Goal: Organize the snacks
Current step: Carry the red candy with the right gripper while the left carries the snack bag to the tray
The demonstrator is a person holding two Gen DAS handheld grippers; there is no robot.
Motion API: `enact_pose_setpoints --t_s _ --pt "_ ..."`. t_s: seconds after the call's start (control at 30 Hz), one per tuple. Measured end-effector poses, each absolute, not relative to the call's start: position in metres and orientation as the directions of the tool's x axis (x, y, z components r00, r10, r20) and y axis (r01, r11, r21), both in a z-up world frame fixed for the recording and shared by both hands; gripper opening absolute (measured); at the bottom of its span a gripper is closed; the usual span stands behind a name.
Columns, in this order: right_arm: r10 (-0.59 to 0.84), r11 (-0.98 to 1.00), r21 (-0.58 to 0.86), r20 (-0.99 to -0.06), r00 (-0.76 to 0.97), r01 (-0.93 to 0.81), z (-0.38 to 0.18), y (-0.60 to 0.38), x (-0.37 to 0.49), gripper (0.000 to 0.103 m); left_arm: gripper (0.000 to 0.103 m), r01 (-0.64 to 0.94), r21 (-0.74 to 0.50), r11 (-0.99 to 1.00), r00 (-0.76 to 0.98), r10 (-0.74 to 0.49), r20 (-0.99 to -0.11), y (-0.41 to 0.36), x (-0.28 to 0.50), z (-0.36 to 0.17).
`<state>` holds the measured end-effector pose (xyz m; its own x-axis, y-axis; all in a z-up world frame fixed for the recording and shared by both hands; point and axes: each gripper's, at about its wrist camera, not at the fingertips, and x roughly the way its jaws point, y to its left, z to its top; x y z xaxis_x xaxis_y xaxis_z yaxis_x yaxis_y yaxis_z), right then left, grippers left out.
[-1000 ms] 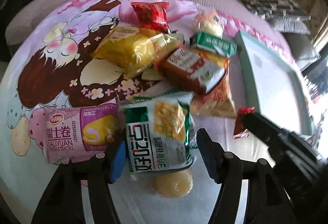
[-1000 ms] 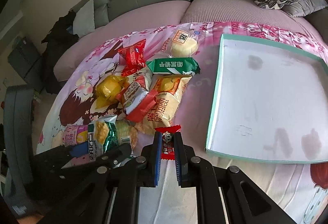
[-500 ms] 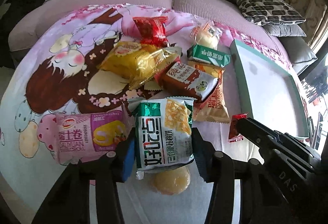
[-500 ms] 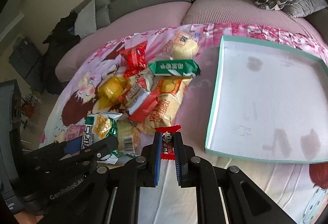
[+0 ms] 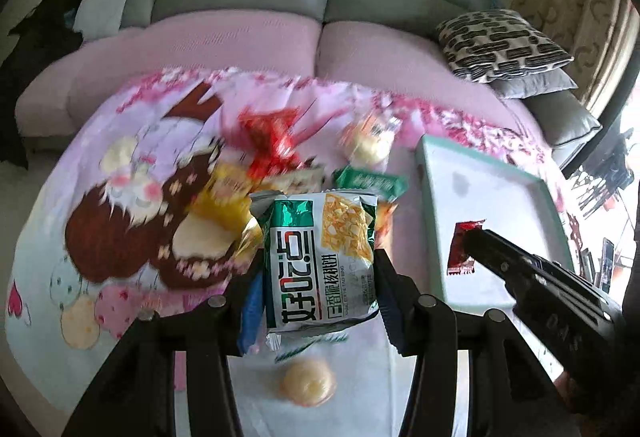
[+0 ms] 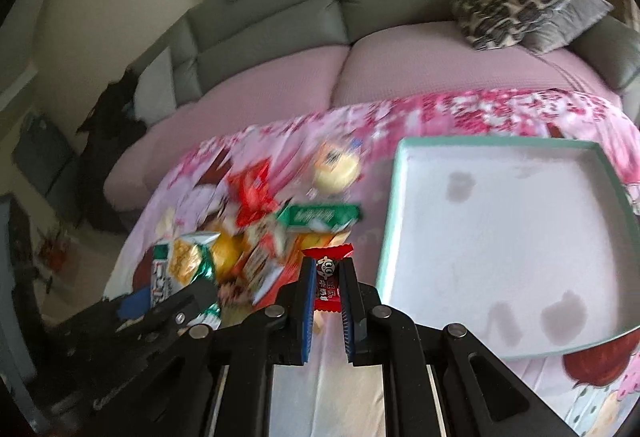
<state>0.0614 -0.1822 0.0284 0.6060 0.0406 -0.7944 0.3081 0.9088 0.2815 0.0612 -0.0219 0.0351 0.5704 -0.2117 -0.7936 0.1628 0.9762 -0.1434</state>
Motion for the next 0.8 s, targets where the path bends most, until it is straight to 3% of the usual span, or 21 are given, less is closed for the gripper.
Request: enact_pose_setpoints --t_s 0.33,0.8 --pt "-0.125 0.805 0.259 -0.805 0.579 0.534 0.022 -0.270 0.055 0.013 0.052 0.307 -0.130 0.943 0.570 -0.292 -0.768 -0.091 0.087 0.053" --pt "-0.276 0.688 0.198 -0.818 0.505 0.698 -0.009 -0.360 0.039 0.013 0.052 0.455 -0.126 0.881 0.450 -0.350 -0.822 -0.203 0.128 0.010"
